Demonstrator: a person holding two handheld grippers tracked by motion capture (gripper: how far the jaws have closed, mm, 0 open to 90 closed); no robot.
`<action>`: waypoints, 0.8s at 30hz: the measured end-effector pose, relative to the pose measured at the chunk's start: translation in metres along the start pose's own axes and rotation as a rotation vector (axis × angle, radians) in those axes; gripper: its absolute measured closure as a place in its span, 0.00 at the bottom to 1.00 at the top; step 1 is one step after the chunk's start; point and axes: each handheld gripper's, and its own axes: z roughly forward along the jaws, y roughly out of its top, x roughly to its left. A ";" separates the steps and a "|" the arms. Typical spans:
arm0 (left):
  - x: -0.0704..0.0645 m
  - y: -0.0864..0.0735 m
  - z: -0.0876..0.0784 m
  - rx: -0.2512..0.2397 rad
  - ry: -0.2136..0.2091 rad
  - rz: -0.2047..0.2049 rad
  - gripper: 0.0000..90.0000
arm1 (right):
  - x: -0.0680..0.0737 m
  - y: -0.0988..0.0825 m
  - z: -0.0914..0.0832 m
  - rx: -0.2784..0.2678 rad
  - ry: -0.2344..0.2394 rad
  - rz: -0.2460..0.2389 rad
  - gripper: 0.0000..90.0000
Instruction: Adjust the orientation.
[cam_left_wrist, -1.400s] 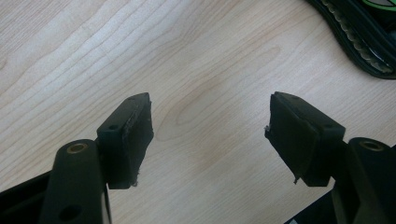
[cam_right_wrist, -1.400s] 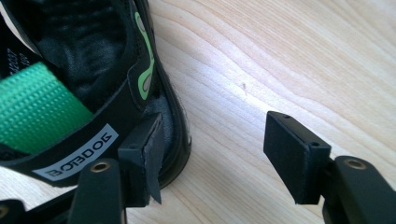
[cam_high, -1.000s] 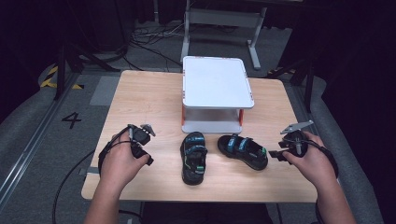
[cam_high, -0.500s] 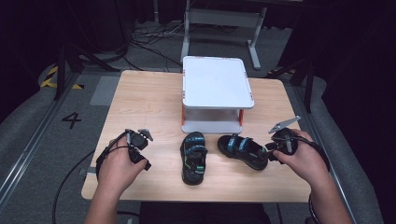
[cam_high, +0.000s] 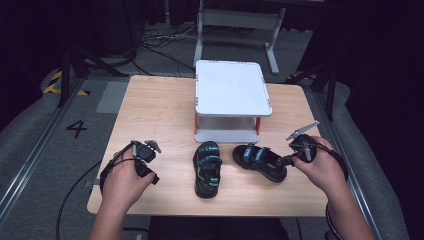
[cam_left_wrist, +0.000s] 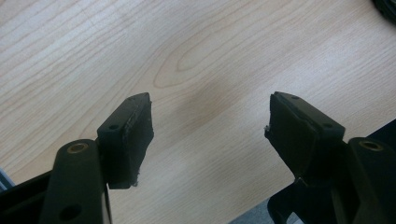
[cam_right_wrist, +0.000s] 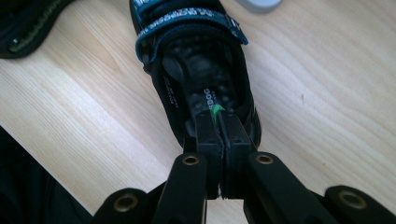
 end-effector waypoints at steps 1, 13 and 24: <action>0.000 0.000 0.000 0.000 0.001 -0.001 0.35 | 0.002 0.001 -0.002 -0.010 0.010 -0.006 0.99; -0.002 0.006 0.001 -0.001 -0.013 0.009 0.35 | 0.054 0.016 -0.003 -0.067 0.232 -0.161 0.99; -0.004 0.012 0.003 -0.003 -0.016 0.024 0.35 | 0.081 0.019 0.023 0.006 0.327 -0.246 0.96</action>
